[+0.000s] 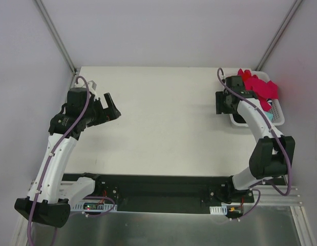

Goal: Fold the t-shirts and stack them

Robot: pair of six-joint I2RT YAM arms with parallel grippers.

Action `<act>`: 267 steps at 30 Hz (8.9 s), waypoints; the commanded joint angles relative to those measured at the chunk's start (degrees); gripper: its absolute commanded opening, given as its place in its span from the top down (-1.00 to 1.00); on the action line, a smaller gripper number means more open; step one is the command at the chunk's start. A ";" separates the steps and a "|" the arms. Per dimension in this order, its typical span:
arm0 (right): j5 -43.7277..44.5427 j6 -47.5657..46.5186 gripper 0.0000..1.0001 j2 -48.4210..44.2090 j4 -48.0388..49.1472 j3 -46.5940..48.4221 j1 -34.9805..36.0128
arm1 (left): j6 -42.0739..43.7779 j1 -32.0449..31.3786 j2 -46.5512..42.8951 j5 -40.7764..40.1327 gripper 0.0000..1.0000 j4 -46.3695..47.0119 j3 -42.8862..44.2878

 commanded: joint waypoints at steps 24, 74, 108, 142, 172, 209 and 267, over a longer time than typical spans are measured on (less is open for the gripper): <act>6.33 -7.34 0.99 9.53 9.37 2.68 -2.90 | -0.93 0.75 2.22 -3.15 -0.98 -0.11 1.60; 3.44 18.83 -0.93 -46.69 -1.53 -11.09 -3.33 | 2.23 1.37 6.79 5.98 -0.98 7.71 6.61; -16.60 23.05 -0.93 -26.92 13.95 0.68 -5.71 | 0.56 1.37 2.93 4.57 -0.98 10.25 2.13; -7.09 21.39 -0.93 -30.45 -1.97 -18.02 5.71 | -8.84 1.37 -0.33 -0.17 -0.99 12.72 -11.75; -2.01 33.17 -0.93 -7.25 7.62 -6.08 23.47 | -12.18 1.37 1.78 -0.87 -0.98 19.57 -18.61; -1.47 6.35 -0.93 1.64 8.93 8.16 -3.60 | -8.14 1.37 2.92 1.24 -0.98 20.28 -15.71; -6.58 7.32 0.55 12.27 15.25 19.32 -15.90 | -8.85 1.37 0.03 1.51 -0.98 18.17 -10.62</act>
